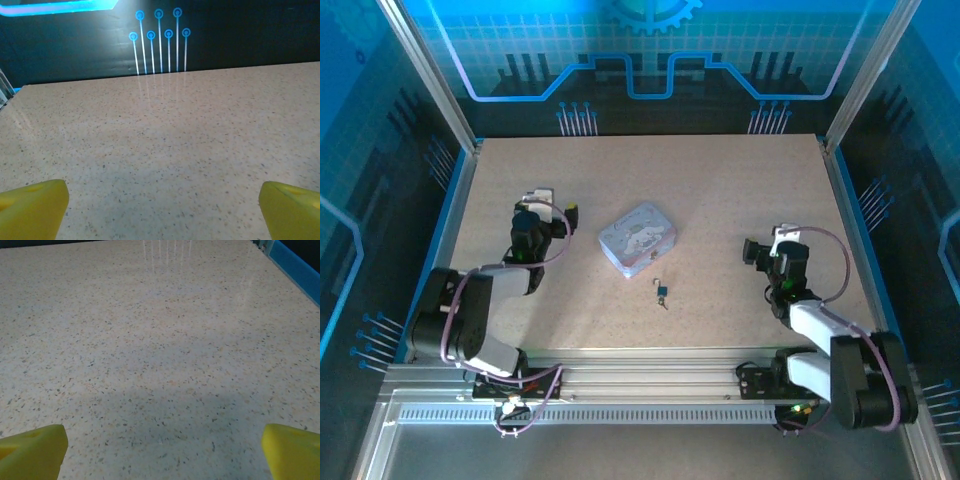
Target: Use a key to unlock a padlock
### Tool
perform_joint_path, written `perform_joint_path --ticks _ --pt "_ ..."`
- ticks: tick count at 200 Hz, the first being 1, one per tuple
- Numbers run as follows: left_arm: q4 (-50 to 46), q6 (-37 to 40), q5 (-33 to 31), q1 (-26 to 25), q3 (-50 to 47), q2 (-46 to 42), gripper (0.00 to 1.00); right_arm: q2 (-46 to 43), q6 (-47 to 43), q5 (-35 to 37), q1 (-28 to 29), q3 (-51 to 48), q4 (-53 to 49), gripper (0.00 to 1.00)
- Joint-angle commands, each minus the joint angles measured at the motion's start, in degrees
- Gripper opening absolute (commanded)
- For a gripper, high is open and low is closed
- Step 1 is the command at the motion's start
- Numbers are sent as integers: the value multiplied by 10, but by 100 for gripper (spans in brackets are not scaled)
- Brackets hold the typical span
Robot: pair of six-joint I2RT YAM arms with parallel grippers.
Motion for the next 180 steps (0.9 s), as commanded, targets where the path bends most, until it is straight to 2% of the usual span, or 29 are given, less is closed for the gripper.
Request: perform_joint_path --ticks 1,9,53,70,104,133,180 --pt "134 -32 -8 10 -17 70 99 38 -23 -20 -13 14 123 100" --pt "181 -24 -2 9 -26 88 99 50 -24 -24 -16 20 128 100" --pt "168 -17 -1 14 -24 84 99 124 -16 -30 -27 30 190 100" --pt "170 -18 1 15 -28 82 99 125 -24 -32 -20 47 158 100" --pt "178 -32 -11 17 -42 56 99 142 -44 -55 -12 49 177 100" --pt "92 -57 8 18 -30 -3 99 190 -60 -59 -3 51 219 100" --pt "-129 -122 23 19 18 -84 99 197 -69 -16 19 87 158 100"
